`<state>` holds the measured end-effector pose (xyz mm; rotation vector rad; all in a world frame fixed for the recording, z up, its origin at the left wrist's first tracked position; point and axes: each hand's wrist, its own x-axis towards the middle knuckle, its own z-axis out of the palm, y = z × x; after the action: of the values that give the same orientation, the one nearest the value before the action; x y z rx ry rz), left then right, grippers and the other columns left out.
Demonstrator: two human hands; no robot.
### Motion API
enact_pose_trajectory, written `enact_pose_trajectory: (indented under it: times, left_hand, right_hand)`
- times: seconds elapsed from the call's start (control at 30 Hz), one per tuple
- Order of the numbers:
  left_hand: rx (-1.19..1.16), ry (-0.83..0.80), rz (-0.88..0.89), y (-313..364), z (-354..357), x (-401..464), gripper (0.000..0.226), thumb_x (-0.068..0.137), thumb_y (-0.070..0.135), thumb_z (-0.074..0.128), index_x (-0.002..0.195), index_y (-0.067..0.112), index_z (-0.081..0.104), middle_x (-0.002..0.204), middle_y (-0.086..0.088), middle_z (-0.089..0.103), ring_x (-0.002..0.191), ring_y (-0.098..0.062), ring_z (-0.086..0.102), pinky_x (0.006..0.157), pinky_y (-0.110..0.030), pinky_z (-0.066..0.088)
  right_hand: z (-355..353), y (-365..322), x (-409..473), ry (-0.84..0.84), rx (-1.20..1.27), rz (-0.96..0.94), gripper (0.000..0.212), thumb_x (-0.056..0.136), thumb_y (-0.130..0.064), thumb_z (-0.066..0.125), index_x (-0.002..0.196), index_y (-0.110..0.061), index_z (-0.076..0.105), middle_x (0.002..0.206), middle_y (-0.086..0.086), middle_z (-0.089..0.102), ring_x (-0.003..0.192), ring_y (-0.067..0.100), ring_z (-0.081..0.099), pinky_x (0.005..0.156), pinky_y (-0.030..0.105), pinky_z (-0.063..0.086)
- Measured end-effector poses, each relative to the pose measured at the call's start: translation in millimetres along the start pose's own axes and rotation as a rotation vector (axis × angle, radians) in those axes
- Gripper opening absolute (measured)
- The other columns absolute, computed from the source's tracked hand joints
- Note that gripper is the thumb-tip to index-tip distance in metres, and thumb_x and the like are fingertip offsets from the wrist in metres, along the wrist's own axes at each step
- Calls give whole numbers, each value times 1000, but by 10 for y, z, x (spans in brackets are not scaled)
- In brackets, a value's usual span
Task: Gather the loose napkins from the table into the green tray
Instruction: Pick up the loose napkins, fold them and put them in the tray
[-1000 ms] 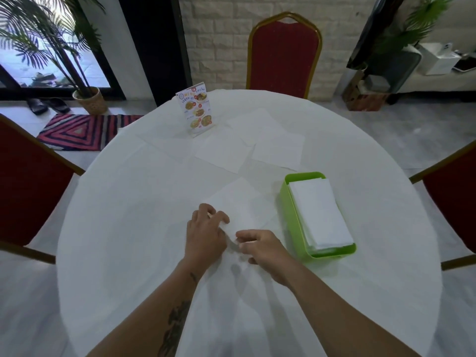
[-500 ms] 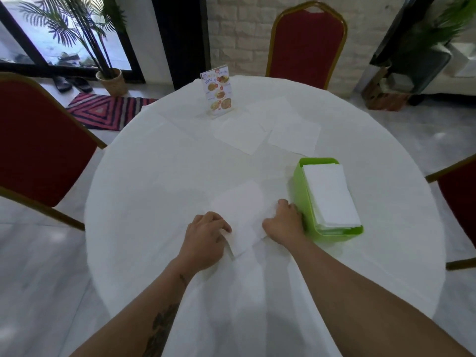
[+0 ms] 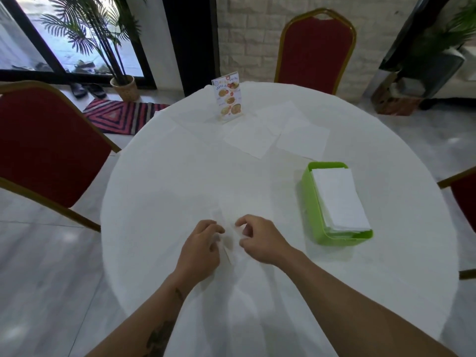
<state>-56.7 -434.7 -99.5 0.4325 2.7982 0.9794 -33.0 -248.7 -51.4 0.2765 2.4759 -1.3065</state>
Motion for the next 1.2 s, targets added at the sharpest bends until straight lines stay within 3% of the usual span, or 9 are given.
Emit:
enact_pose_trajectory:
  times: [0.13,0.27,0.4,0.5,0.6,0.77,0.93,1.03,1.2]
  left_hand:
    - [-29,71,-51,-62,-92,-54,34,80,4,52,97,34,52,110,23,44,90,-5,54,69,-6,36]
    - [61,-11,23,-57,-112,-69,51,78,8,49,124,29,50,136,12,45,120,-13,47,98,-28,42]
    - [261,-154,115,2,-30,-99,61,83,12,40,142,28,37,154,4,31,142,-19,23,115,-37,21]
    - [325,-186,136,-15,5,-143,66,83,15,40,146,29,30,158,4,23,146,-18,14,117,-35,13]
    - [313,-186,155,-31,-4,-173,66,83,14,37,147,30,29,158,6,22,146,-15,12,117,-33,9]
    - [225,-163,181,-51,-64,-228,64,82,10,34,143,29,36,155,7,31,144,-14,19,117,-33,15]
    - [-24,-99,61,176,-82,-160,57,83,3,42,134,26,49,146,5,43,134,-15,39,112,-36,31]
    - [-197,-25,22,486,-110,22,49,83,0,47,123,26,56,130,8,53,118,-12,51,98,-24,40]
    - [-439,-37,-33,1197,-129,333,44,88,1,44,120,28,58,125,9,55,108,-7,54,86,-21,43]
  right_hand:
    - [67,102,11,114,43,71,35,81,-32,63,115,-23,66,109,-1,61,97,12,60,86,28,49]
    - [73,162,72,217,-160,219,47,82,-21,51,129,-19,54,130,7,47,120,26,46,94,36,42]
    - [98,1,165,182,52,332,51,78,-18,51,129,-14,51,118,4,52,93,18,53,79,31,43]
    - [118,-82,236,139,212,399,45,83,-21,56,127,-10,53,119,7,59,101,24,60,85,36,50]
    - [121,-85,249,150,241,403,27,87,-24,60,102,-2,66,101,13,66,95,29,64,86,39,52]
    - [190,-79,192,203,183,335,13,81,-18,60,70,-13,55,74,7,57,66,21,53,62,30,42]
    - [14,-125,25,297,103,225,9,81,-13,54,73,-15,55,69,-3,54,62,15,48,55,27,38]
    - [-312,-196,-108,390,90,138,17,83,-14,56,67,-19,53,66,-7,54,62,11,48,54,25,39]
    - [-1034,-236,-297,518,137,113,13,81,-14,58,71,-20,63,72,-7,65,67,10,58,56,25,43]
